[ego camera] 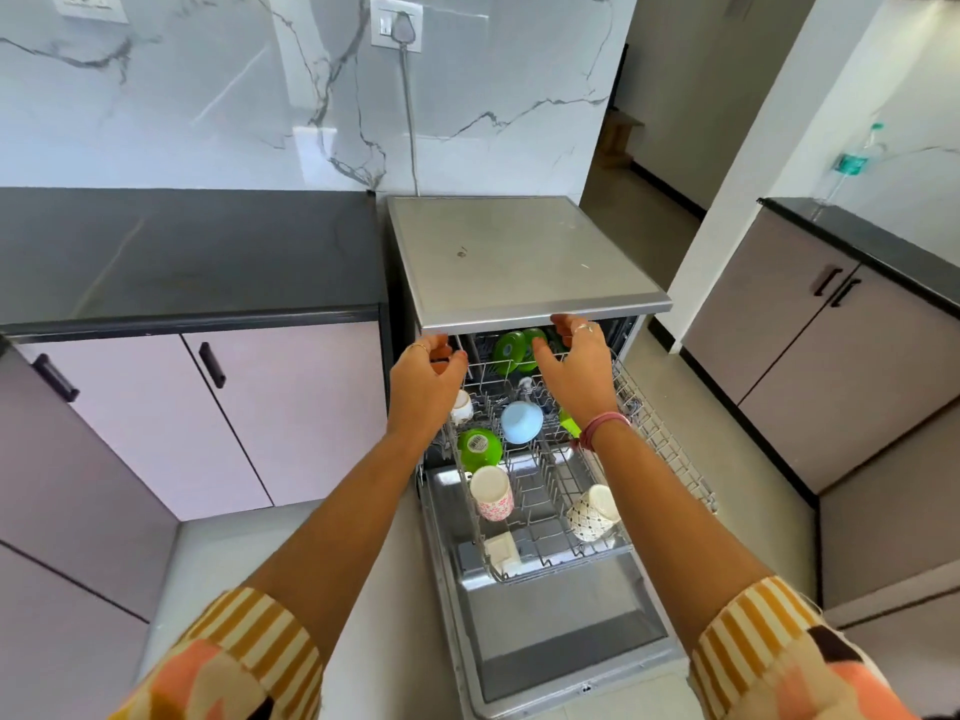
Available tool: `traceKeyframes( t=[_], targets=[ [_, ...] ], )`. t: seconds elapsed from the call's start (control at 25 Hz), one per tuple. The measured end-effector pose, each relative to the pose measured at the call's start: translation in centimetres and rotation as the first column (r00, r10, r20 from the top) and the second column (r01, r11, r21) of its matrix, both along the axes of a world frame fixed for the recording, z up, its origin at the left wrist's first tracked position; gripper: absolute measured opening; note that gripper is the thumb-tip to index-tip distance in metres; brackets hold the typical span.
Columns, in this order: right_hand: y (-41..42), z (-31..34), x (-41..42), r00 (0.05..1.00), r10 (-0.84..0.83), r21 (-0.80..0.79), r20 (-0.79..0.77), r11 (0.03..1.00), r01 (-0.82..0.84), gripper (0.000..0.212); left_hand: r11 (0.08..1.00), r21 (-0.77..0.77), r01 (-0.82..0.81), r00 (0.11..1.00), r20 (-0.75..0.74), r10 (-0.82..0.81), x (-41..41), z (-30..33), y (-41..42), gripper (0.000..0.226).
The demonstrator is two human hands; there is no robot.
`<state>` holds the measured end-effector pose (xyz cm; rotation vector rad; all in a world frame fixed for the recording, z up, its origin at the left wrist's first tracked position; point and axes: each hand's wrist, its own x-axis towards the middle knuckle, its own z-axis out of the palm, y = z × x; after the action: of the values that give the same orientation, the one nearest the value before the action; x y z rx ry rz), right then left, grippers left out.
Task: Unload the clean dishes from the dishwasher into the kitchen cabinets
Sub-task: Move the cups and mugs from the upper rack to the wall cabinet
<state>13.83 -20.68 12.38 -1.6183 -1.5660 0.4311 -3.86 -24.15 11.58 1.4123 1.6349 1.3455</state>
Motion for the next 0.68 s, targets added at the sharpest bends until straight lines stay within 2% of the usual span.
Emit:
traceKeyframes(
  t=[0.44,0.52,0.68],
  targets=[
    [4.0,-7.9,6.3,0.982,-0.19,-0.187,-0.016,0.965,0.184,0.04,0.984,-0.18,0.015,0.999,0.033,-0.009,1.3,-5.9,4.4,0.04],
    [4.6,-9.4,7.3,0.98,-0.196,-0.229,-0.031,0.956,0.184,0.04,0.978,-0.21,-0.002,0.999,0.04,0.011,1.6,-6.9,5.0,0.039],
    [6.6,-12.4,9.2,0.983,-0.182,-0.278,0.037,0.943,0.185,0.038,0.963,-0.268,-0.043,0.998,0.026,0.052,3.7,-8.8,6.2,0.036]
  ],
)
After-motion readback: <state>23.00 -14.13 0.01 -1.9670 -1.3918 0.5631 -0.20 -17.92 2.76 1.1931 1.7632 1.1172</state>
